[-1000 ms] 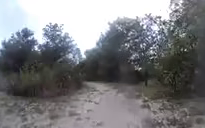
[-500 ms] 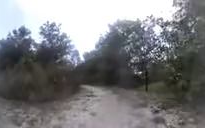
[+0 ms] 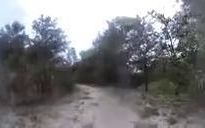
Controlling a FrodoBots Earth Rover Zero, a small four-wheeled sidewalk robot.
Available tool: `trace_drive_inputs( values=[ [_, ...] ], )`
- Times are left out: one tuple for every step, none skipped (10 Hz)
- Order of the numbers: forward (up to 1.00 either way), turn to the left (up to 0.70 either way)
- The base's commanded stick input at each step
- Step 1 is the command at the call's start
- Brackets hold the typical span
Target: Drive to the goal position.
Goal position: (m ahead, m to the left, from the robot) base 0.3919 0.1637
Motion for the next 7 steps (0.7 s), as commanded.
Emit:
trace_drive_inputs(
  values=[
    [0.85, 0.00],
    [0.85, 0.00],
    [0.85, 0.00],
    [0.85, 0.00],
    [0.85, 0.00],
    [0.85, 0.00],
    [0.85, 0.00]
  ],
)
